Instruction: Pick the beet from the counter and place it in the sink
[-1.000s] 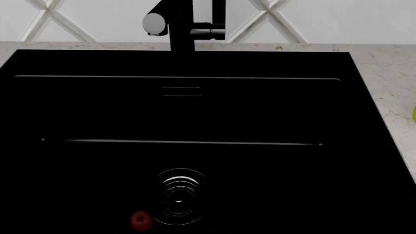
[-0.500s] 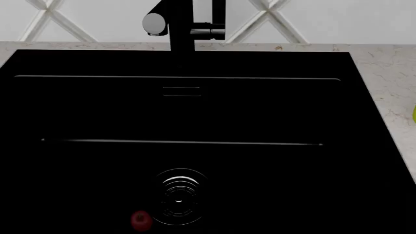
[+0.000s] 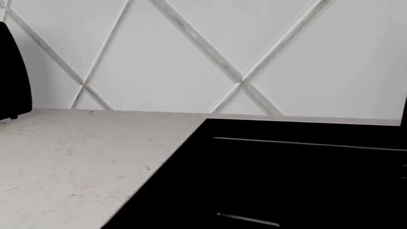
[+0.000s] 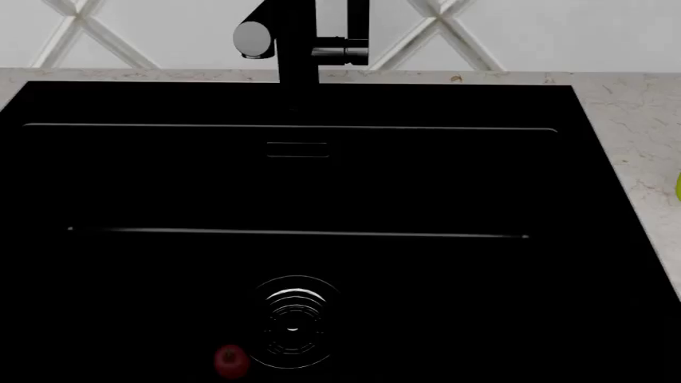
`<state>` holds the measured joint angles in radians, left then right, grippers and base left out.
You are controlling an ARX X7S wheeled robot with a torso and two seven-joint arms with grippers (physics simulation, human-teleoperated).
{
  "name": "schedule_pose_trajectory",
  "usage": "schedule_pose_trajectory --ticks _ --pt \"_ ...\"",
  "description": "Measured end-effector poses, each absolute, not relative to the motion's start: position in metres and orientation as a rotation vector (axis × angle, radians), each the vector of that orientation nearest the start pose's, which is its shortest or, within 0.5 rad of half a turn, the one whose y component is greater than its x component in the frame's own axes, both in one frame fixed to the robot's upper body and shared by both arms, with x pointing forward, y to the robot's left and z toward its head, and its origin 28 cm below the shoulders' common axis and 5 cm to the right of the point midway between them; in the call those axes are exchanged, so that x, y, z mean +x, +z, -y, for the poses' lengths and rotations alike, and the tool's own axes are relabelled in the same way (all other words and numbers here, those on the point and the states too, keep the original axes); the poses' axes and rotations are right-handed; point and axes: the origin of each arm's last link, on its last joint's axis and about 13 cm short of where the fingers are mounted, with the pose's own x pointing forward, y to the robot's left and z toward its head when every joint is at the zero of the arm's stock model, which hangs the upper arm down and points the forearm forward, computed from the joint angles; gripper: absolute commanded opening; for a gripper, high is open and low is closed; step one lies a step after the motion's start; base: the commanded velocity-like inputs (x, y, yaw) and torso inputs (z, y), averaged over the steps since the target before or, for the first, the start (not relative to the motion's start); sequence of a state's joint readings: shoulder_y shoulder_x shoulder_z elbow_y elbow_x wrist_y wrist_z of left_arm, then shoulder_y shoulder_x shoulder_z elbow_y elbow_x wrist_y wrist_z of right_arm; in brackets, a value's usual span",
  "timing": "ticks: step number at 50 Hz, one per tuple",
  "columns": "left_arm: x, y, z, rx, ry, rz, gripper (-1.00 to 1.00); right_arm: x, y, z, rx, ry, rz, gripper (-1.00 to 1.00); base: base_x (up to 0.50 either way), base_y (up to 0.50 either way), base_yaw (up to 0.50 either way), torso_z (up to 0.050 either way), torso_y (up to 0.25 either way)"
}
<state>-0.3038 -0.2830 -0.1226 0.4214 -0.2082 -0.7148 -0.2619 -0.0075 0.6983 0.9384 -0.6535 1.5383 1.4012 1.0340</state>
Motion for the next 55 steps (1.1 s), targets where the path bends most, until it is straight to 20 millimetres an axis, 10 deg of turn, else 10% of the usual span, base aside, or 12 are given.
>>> schedule_pose_trajectory --ticks 32,33,55 --pt "0.247 0.134 -0.279 0.075 0.327 0.033 1.00 0.135 0.163 0.254 0.108 -0.640 -0.439 1.00 0.00 0.00 0.00 0.000 0.000" --pt "0.247 0.134 -0.279 0.075 0.327 0.033 1.00 0.135 0.162 0.254 0.109 -0.639 -0.438 -1.00 0.00 0.00 0.00 0.000 0.000" --pt "0.247 0.134 -0.279 0.068 0.324 0.032 1.00 0.146 0.187 0.245 0.011 -0.607 -0.358 -1.00 0.00 0.00 0.00 0.000 0.000"
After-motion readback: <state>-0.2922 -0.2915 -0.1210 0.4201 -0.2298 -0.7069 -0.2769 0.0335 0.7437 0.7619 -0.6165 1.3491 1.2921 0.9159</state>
